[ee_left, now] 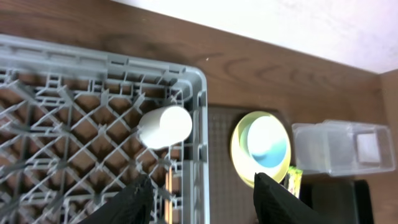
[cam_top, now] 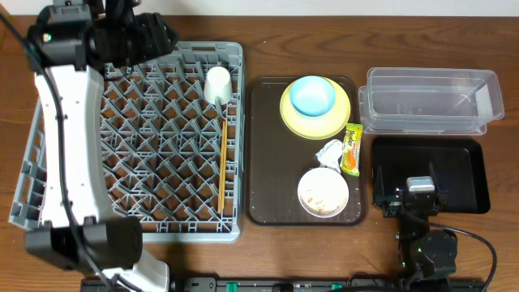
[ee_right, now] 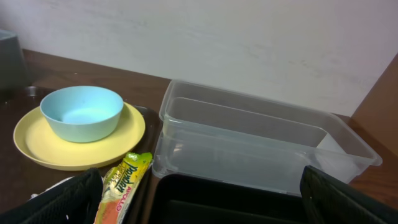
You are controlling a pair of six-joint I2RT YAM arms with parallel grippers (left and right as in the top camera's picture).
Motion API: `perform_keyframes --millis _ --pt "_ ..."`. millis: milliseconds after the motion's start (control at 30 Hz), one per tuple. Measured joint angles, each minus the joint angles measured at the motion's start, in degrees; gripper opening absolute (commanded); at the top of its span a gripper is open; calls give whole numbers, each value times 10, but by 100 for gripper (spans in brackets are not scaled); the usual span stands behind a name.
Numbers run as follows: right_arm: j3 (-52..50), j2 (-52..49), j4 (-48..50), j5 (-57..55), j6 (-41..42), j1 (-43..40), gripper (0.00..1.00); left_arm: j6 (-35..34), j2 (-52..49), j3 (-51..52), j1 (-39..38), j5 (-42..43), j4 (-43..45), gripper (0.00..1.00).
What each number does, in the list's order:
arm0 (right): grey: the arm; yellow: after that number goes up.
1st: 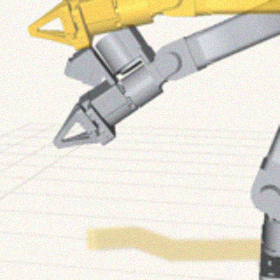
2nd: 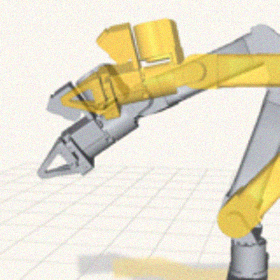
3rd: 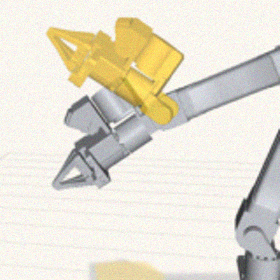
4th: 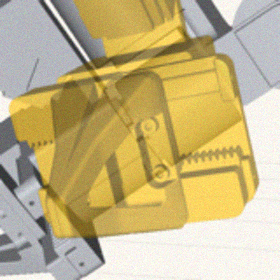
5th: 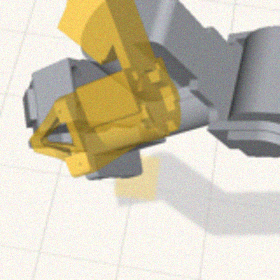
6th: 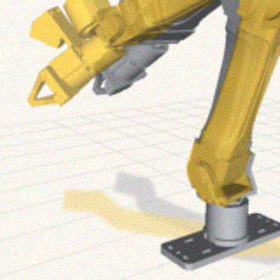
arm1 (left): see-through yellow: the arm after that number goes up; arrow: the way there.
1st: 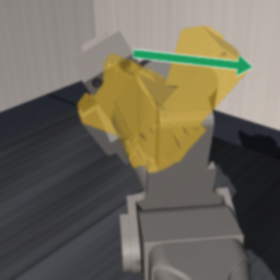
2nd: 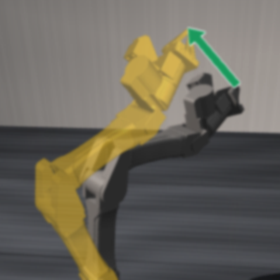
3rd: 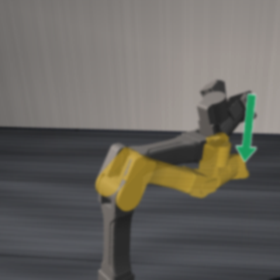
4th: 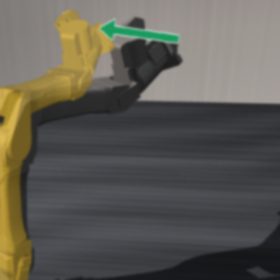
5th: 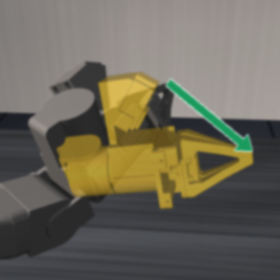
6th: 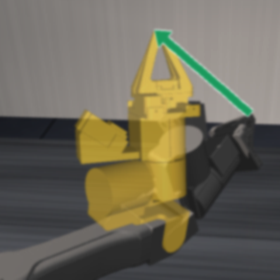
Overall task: Sort waste into correct bins and load items into the dishwasher rack
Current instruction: 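Move the left gripper back over the light-blue bowl on the yellow plate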
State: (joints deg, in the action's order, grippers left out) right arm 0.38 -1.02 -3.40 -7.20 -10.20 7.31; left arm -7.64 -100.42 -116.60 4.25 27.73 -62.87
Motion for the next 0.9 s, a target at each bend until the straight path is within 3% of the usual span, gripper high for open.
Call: perform_keyframes --millis 233,367,433,900 --pt "0 0 0 0 0 0 99 0 3 2 -71 -42 -41 56" --pt "0 0 0 0 0 0 99 2 2 21 -132 -66 -40 65" --pt "0 0 0 0 0 0 99 0 -2 31 -161 -72 -33 65" --pt "0 0 0 0 0 0 99 1 -123 95 -348 -86 131 65"
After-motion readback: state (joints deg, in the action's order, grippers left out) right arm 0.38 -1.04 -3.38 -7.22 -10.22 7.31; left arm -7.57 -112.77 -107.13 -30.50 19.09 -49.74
